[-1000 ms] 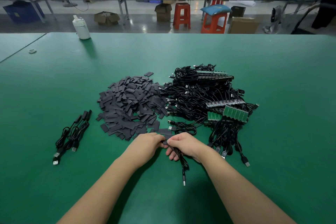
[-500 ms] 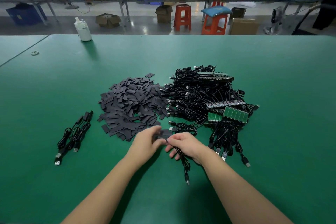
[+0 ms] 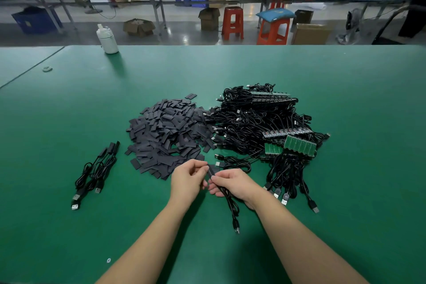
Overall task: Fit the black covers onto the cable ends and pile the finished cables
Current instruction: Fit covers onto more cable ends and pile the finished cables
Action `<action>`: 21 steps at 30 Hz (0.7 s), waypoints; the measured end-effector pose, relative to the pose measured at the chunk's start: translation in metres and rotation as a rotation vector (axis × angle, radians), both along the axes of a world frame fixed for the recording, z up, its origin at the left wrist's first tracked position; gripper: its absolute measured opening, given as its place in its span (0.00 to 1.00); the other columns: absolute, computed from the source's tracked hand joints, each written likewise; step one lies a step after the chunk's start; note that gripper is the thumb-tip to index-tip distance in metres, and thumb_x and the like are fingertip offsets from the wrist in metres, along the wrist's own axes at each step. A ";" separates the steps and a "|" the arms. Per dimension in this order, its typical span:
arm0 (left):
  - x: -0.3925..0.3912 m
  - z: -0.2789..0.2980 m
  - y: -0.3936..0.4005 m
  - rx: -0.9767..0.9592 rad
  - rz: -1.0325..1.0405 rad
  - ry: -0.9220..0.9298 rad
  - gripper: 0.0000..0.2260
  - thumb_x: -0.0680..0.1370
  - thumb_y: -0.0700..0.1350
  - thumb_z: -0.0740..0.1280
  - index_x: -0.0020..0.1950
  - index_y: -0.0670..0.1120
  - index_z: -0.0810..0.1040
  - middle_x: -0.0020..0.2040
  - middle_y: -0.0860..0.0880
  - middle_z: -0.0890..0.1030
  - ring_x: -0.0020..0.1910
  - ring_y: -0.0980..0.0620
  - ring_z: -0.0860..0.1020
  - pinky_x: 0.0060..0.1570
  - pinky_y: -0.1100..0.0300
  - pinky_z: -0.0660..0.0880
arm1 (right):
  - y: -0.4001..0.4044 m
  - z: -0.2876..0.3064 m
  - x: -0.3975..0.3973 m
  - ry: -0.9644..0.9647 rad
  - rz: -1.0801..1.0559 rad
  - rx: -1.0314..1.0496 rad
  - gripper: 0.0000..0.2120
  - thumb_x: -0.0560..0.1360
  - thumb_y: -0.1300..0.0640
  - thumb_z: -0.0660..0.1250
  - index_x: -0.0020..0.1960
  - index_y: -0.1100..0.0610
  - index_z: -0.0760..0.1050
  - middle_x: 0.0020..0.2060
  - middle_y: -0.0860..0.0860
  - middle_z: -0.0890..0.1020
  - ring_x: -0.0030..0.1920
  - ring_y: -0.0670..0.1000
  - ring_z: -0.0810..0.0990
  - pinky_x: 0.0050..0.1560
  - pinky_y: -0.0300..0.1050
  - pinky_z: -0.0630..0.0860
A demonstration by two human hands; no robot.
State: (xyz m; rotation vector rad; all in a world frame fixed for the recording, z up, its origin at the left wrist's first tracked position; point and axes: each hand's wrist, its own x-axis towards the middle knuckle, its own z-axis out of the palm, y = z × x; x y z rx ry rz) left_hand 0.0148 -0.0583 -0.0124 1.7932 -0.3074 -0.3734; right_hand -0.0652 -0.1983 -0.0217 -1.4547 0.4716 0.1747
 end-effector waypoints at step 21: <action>-0.024 0.005 -0.005 -0.247 0.100 0.249 0.03 0.77 0.37 0.71 0.50 0.41 0.82 0.41 0.46 0.85 0.36 0.57 0.81 0.37 0.67 0.77 | -0.001 0.005 -0.001 0.014 -0.041 0.053 0.11 0.79 0.49 0.70 0.56 0.55 0.83 0.49 0.53 0.87 0.51 0.51 0.86 0.50 0.44 0.82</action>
